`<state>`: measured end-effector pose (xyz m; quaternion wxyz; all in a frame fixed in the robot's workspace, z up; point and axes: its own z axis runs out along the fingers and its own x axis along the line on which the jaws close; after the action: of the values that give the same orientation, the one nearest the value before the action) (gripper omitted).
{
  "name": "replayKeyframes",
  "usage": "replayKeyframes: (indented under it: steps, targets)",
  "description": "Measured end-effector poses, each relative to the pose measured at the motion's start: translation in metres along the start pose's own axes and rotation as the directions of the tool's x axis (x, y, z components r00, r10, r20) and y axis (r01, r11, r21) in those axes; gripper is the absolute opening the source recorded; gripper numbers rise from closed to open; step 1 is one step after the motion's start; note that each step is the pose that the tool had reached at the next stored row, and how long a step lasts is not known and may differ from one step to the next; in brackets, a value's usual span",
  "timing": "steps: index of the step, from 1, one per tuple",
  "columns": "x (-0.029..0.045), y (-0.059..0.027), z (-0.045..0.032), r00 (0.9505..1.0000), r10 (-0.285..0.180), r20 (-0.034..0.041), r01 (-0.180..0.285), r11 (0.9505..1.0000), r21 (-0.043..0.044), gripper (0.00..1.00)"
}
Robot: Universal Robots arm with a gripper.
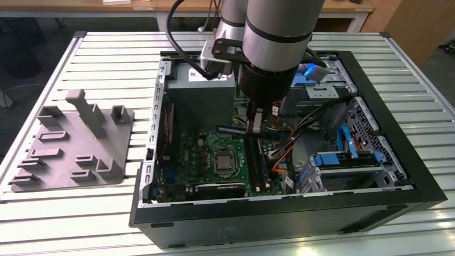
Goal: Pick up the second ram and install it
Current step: 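Insert the second ram into the second slot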
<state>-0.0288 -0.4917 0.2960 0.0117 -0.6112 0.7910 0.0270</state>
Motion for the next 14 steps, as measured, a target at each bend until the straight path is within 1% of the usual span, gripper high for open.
replayKeyframes:
  steps: [6, 14]
  targets:
    - [0.0, 0.0, 0.0, 0.9993, 0.037, 0.0011, -0.037, 0.9993, 0.0019, 0.13]
    - [0.0, 0.0, 0.0, 0.9966, 0.083, 0.0025, -0.083, 0.9966, 0.0042, 0.13]
